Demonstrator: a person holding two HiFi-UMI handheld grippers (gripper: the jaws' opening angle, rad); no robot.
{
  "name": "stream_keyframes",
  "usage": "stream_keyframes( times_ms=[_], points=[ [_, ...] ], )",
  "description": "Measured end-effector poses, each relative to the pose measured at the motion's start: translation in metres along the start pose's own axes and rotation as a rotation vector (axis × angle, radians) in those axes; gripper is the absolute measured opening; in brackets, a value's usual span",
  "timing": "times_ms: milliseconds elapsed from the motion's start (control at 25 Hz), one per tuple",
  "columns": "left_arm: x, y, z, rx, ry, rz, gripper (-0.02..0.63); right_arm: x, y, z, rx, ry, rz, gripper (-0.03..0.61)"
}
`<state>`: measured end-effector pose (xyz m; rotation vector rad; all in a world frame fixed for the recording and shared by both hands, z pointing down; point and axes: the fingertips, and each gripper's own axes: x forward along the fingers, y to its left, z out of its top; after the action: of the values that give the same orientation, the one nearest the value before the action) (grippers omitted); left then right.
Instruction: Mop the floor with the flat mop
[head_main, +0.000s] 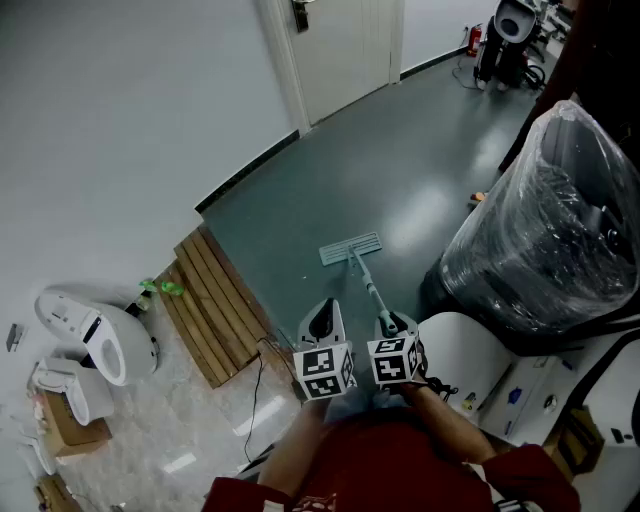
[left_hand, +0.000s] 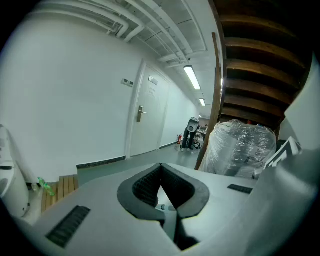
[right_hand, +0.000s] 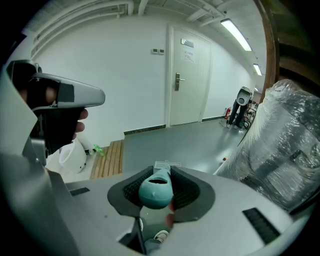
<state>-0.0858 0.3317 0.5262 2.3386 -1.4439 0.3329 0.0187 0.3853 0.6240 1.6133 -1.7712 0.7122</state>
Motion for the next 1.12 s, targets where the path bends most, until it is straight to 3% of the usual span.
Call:
stream_keyframes(
  times_ms=[360, 640, 1120],
  points=[
    [0.002, 0.026, 0.002, -0.008, 0.001, -0.006, 0.015, 0.013, 0.019, -0.002, 0.019, 0.025, -0.005, 0.117],
    [0.005, 0.048, 0.005, -0.010, -0.006, -0.023, 0.015, 0.023, 0.032, 0.020, 0.018, -0.020, -0.032, 0.117],
    [0.019, 0.077, 0.011, -0.010, -0.003, -0.032, 0.015, 0.055, 0.030, 0.040, 0.057, 0.025, -0.053, 0.117]
  ],
)
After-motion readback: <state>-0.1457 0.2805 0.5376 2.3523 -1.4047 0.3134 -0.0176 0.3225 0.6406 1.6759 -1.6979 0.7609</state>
